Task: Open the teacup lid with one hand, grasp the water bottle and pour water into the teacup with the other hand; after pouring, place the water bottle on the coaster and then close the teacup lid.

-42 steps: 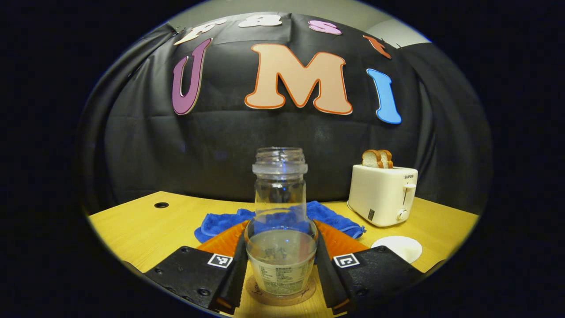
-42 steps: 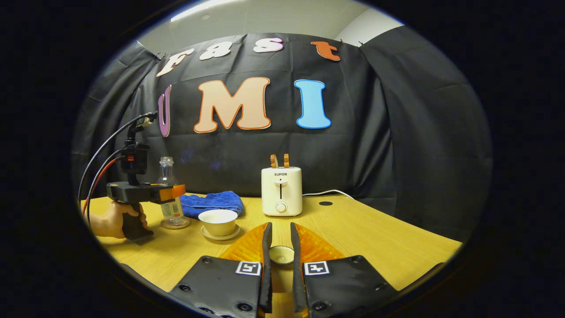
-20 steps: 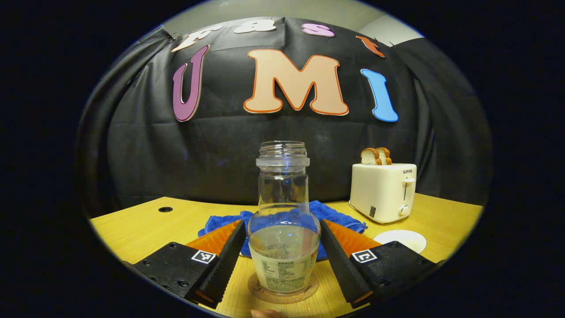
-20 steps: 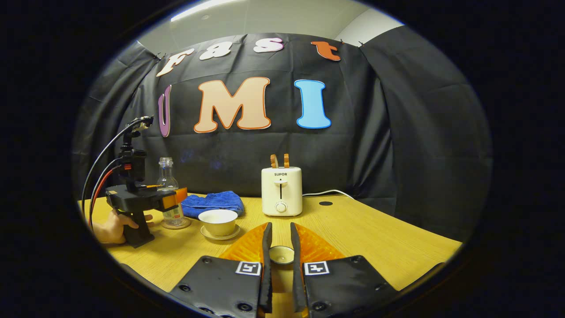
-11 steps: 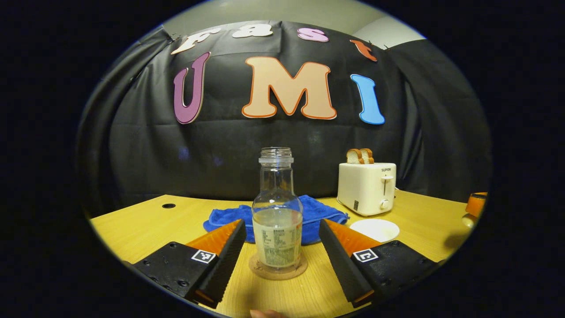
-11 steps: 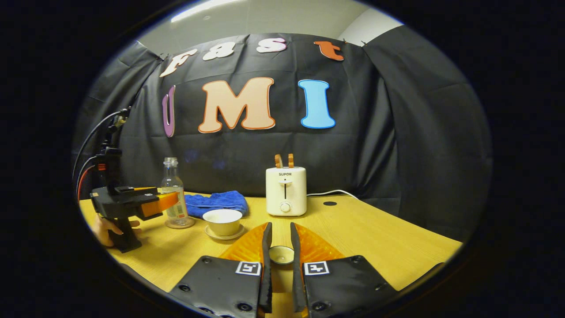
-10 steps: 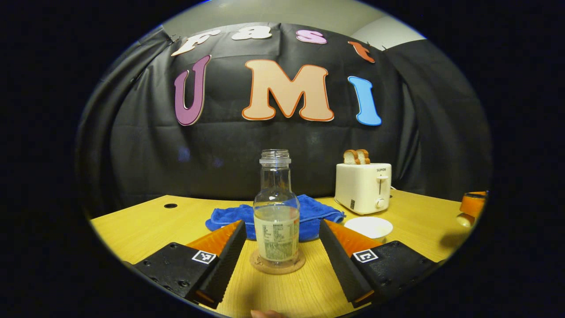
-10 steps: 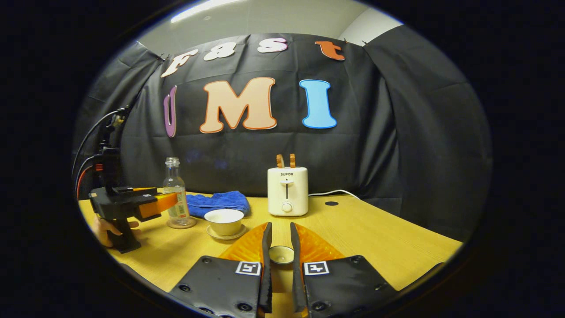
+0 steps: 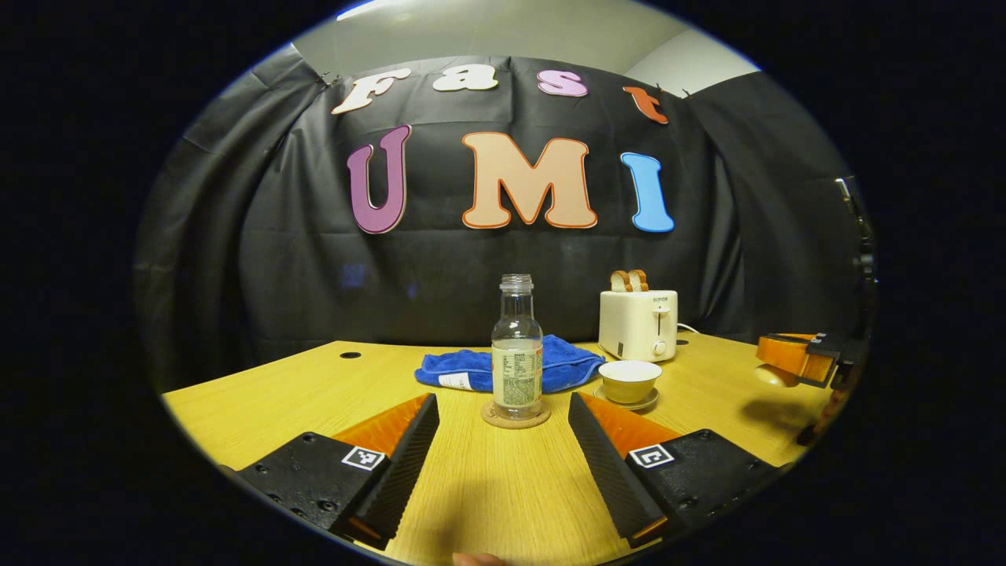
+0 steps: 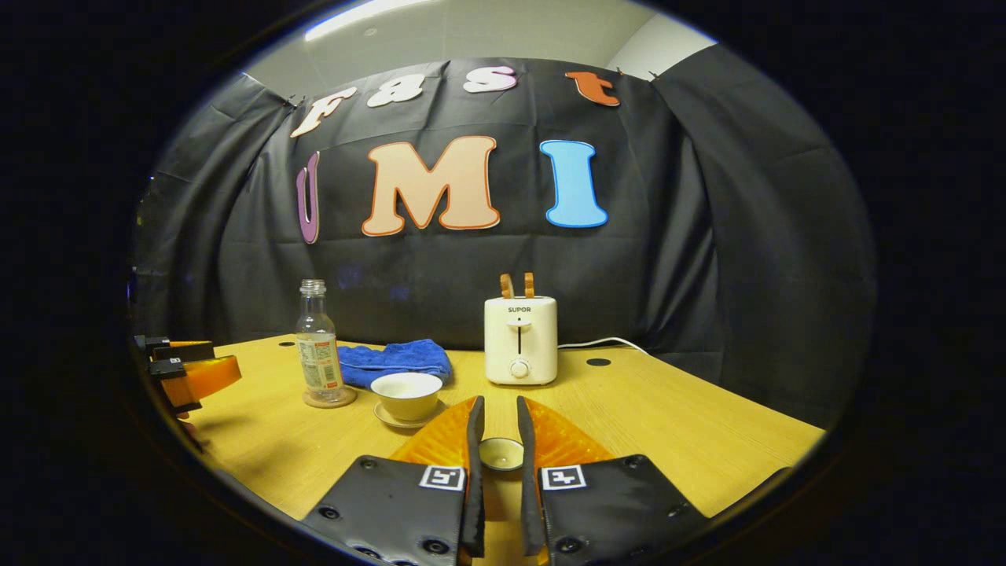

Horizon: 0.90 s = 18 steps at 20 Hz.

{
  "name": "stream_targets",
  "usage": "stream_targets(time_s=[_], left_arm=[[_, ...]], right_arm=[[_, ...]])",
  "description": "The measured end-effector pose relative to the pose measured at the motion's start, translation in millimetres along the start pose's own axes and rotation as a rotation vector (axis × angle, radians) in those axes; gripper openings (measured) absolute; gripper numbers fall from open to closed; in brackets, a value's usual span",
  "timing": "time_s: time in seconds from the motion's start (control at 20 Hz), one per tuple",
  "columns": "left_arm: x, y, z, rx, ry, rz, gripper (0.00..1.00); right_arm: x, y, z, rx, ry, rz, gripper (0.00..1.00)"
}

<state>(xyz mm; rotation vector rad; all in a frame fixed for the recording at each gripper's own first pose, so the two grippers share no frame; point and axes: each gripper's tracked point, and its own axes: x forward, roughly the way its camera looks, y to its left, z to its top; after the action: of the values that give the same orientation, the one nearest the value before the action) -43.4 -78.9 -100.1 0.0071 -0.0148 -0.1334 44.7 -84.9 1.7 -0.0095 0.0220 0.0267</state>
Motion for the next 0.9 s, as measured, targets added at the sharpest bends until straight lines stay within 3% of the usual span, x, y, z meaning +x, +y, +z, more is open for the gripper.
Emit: stream_targets(time_s=[0.4,0.9], left_arm=[[-0.3,-3.4,-0.2,-0.002,0.003,-0.027,0.96],[-0.6,-4.5,0.4,-0.002,0.005,-0.035,0.96]], right_arm=[[69.4,55.2,-10.3,-0.111,0.055,0.094,0.21],[134.6,98.2,-11.8,-0.203,0.049,0.150,0.21]])
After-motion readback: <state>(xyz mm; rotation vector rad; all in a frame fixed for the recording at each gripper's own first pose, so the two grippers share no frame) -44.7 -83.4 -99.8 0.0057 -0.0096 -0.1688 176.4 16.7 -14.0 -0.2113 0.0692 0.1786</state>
